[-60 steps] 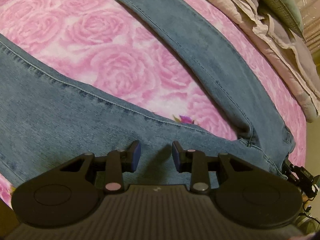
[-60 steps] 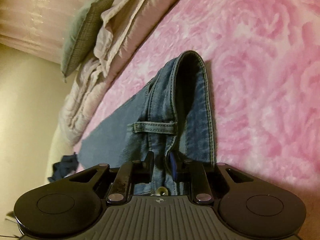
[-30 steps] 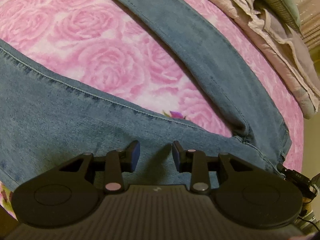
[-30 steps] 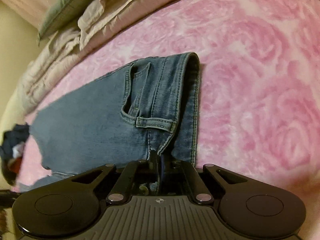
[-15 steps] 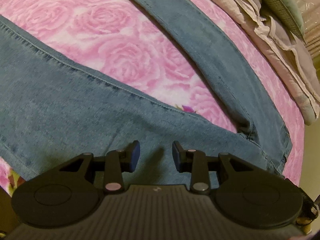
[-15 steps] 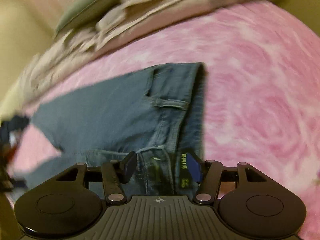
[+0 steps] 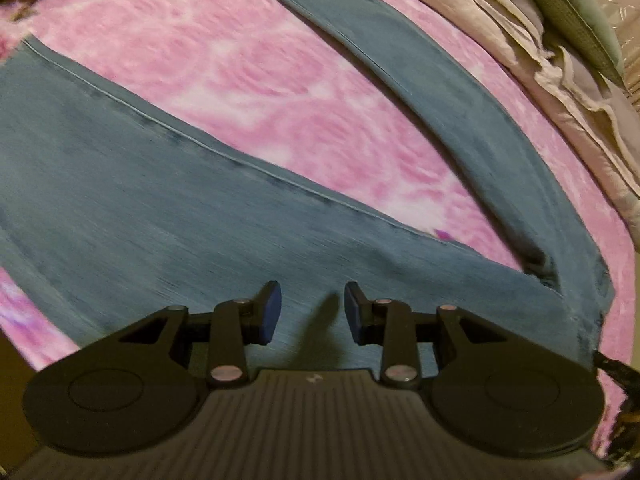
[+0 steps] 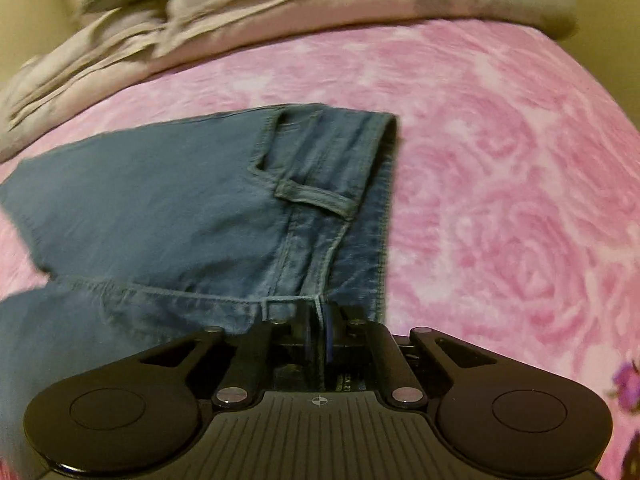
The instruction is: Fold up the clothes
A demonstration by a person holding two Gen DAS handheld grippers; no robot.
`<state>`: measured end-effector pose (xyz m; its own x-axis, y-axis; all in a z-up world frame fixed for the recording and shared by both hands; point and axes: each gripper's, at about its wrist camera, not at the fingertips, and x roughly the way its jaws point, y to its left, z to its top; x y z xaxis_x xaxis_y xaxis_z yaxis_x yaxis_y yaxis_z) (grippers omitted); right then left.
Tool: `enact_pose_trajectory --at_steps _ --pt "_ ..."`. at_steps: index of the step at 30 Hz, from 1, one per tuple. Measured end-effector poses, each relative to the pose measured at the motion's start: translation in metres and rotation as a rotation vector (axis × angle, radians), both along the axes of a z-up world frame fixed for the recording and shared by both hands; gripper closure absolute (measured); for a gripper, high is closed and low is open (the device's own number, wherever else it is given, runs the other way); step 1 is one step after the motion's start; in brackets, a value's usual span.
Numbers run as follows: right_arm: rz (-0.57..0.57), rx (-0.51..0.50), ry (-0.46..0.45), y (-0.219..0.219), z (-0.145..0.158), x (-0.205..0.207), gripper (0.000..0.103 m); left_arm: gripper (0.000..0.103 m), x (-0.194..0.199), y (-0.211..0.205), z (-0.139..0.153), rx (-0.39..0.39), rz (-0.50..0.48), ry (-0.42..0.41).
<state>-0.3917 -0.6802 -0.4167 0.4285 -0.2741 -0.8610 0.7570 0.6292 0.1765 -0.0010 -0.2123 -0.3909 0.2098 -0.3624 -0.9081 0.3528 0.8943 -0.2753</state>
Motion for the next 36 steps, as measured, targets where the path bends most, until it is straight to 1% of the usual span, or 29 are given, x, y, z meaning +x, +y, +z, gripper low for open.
enact_pose_trajectory --at_steps 1,2,3,4,6,7,10,11,15,19,20,23,24,25,26,27,28,30,31,32,33,34,35,36 --pt "-0.028 0.009 0.017 0.000 0.003 0.001 0.085 0.074 0.005 0.008 0.002 0.011 0.005 -0.016" --pt "-0.057 -0.004 0.053 0.001 0.008 0.004 0.073 0.073 0.013 0.020 0.005 0.026 0.026 -0.038" --pt "-0.082 -0.043 0.094 0.004 0.015 0.006 0.042 0.072 0.022 0.030 0.007 0.035 0.045 -0.052" --pt "-0.106 -0.086 0.135 0.007 0.021 0.009 0.033 0.071 0.037 0.037 0.006 0.047 0.061 -0.054" --pt "-0.137 -0.083 0.117 0.013 0.032 0.010 0.033 0.066 0.068 0.050 0.005 0.070 0.093 -0.059" --pt "-0.151 -0.077 0.104 0.017 0.037 0.011 0.033 0.065 0.084 0.057 0.004 0.081 0.109 -0.062" --pt "-0.178 -0.028 0.052 0.032 0.047 0.026 0.033 0.061 0.130 0.078 0.002 0.116 0.157 -0.069" --pt "-0.177 -0.023 0.052 0.040 0.048 0.034 0.033 0.057 0.145 0.085 0.001 0.128 0.173 -0.072" --pt "-0.174 -0.017 0.068 0.069 0.048 0.068 0.033 0.049 0.206 0.112 -0.002 0.174 0.237 -0.082" --pt "-0.214 -0.021 0.088 0.089 0.044 0.089 0.032 0.048 0.266 0.138 -0.005 0.221 0.298 -0.091" --pt "-0.228 -0.021 0.092 0.093 0.044 0.092 0.032 0.048 0.269 0.138 -0.007 0.235 0.286 -0.085" --pt "-0.271 -0.029 0.129 0.104 0.042 0.096 0.032 0.063 0.277 0.139 -0.014 0.276 0.250 -0.067" --pt "-0.288 -0.032 0.143 0.107 0.042 0.096 0.031 0.072 0.279 0.139 -0.016 0.290 0.238 -0.061" --pt "-0.304 -0.030 0.147 0.110 0.042 0.096 0.031 0.078 0.282 0.140 -0.018 0.304 0.226 -0.054" --pt "-0.320 -0.025 0.147 0.114 0.042 0.095 0.031 0.089 0.284 0.140 -0.020 0.317 0.214 -0.048" --pt "-0.336 -0.019 0.148 0.117 0.041 0.094 0.031 0.098 0.286 0.140 -0.021 0.327 0.204 -0.045" --pt "-0.352 -0.013 0.148 0.120 0.041 0.093 0.031 0.103 0.285 0.143 -0.015 0.306 0.214 -0.066" --pt "-0.371 -0.013 0.151 0.127 0.041 0.092 0.031 0.103 0.283 0.148 -0.001 0.282 0.237 -0.118" --pt "-0.376 -0.013 0.148 0.130 0.041 0.091 0.031 0.102 0.279 0.150 0.008 0.269 0.242 -0.167" --pt "-0.381 -0.013 0.144 0.133 0.041 0.091 0.031 0.101 0.276 0.150 0.011 0.271 0.227 -0.213" --pt "-0.385 -0.010 0.137 0.136 0.040 0.090 0.031 0.101 0.273 0.149 0.009 0.289 0.199 -0.249" --pt "-0.390 -0.003 0.133 0.138 0.037 0.089 0.031 0.101 0.271 0.146 0.000 0.328 0.155 -0.272" --pt "-0.391 0.007 0.134 0.139 0.034 0.088 0.031 0.101 0.271 0.142 -0.015 0.368 0.108 -0.266" --pt "-0.392 0.018 0.137 0.140 0.031 0.087 0.031 0.099 0.271 0.141 -0.022 0.385 0.109 -0.271"
